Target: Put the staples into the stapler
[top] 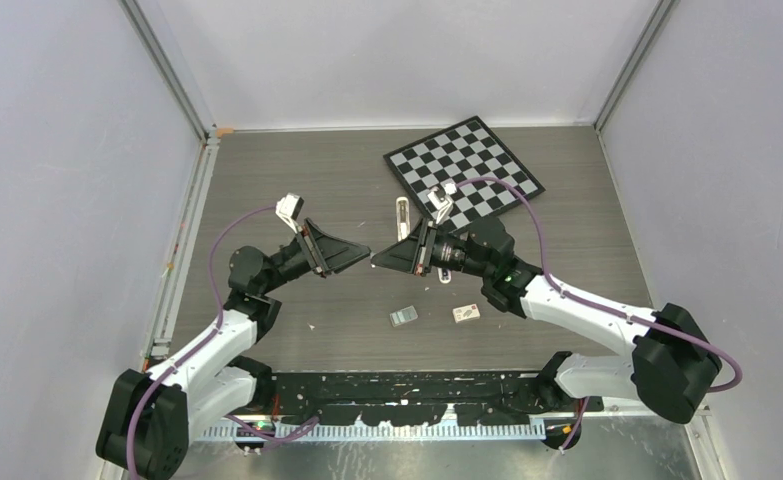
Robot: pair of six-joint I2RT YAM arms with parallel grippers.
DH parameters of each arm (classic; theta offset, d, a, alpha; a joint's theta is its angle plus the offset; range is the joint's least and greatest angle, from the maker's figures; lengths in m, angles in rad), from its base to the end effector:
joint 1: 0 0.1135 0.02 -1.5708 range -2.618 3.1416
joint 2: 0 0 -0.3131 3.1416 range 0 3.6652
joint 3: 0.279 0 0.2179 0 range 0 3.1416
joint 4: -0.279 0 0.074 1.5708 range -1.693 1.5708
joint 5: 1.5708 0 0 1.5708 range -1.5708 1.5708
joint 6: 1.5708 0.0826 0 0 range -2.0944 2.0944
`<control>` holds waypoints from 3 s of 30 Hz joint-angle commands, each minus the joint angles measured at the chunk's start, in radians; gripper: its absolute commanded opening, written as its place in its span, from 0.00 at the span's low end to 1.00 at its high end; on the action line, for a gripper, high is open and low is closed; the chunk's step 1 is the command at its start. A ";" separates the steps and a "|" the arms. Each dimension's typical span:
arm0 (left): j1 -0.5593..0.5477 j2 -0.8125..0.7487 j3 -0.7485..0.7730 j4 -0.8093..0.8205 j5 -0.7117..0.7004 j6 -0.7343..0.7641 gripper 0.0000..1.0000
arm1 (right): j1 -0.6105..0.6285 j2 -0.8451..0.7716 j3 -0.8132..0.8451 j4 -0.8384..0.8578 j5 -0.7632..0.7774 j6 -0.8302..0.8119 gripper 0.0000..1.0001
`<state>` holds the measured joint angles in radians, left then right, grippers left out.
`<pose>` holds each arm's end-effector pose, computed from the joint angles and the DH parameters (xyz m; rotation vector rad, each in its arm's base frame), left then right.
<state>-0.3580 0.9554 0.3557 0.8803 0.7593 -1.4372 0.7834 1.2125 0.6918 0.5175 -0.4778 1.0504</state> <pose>0.1437 -0.1145 0.3376 -0.0878 1.6853 -1.9200 0.1639 0.2168 0.3541 -0.1979 1.8842 1.7294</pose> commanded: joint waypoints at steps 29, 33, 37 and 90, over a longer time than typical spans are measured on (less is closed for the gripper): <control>-0.006 0.012 -0.007 0.078 0.041 -0.006 0.38 | -0.002 0.023 0.002 0.114 -0.030 0.025 0.20; -0.010 0.015 -0.008 0.083 0.039 -0.006 0.35 | -0.001 0.027 0.001 0.116 -0.030 0.029 0.20; -0.012 0.019 -0.010 0.084 0.034 -0.006 0.33 | -0.001 0.030 -0.002 0.122 -0.030 0.031 0.20; -0.012 -0.055 -0.008 -0.266 -0.069 0.179 0.17 | -0.008 -0.007 -0.058 0.079 0.032 0.044 0.48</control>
<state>-0.3664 0.9653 0.2981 0.8345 0.7132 -1.4155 0.7811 1.2827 0.6449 0.6422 -0.4927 1.1263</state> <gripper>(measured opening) 0.183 0.426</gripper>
